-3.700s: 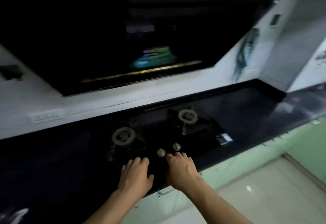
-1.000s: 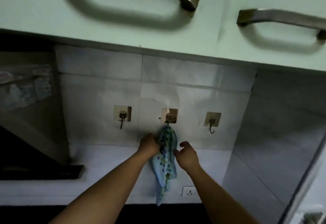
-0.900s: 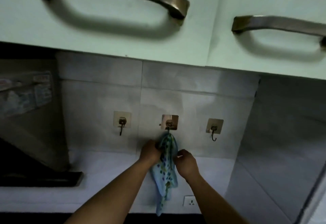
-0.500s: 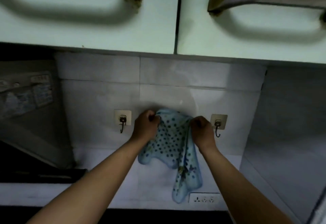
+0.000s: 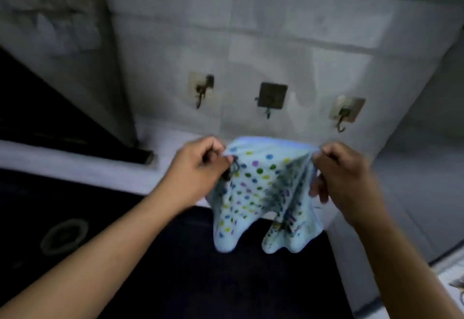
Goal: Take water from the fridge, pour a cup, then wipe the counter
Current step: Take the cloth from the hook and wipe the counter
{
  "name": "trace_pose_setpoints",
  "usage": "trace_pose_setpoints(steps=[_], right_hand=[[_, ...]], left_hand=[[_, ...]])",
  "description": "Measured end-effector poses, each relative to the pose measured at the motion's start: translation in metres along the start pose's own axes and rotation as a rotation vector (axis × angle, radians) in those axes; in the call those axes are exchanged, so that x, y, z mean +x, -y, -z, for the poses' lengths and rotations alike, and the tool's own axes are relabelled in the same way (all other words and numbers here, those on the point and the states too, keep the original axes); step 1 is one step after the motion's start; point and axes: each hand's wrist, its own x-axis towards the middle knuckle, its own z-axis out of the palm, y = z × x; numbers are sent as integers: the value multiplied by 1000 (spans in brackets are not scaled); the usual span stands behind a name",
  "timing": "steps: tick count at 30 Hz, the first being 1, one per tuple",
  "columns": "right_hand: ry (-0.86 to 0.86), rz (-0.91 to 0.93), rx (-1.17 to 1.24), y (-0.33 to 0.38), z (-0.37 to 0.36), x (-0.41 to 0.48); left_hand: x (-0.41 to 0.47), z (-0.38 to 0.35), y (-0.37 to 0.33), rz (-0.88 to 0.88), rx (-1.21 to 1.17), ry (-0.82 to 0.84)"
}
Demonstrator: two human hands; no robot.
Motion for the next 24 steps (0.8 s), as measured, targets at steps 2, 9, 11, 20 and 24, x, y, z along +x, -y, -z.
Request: trace_pose_setpoints(steps=[2, 9, 11, 20, 24], right_hand=[[59, -147, 106, -36, -9, -42], [308, -676, 13, -207, -85, -158], [542, -750, -209, -256, -108, -180], [838, -125, -890, -320, -150, -287], [791, -107, -987, -335, -170, -286]], left_hand=[[-64, -13, 31, 123, 10, 44], [-252, -69, 146, 815, 143, 120], [-280, -75, 178, 945, 232, 213], [-360, -116, 230, 600, 744, 671], [-355, -125, 238, 606, 716, 711]])
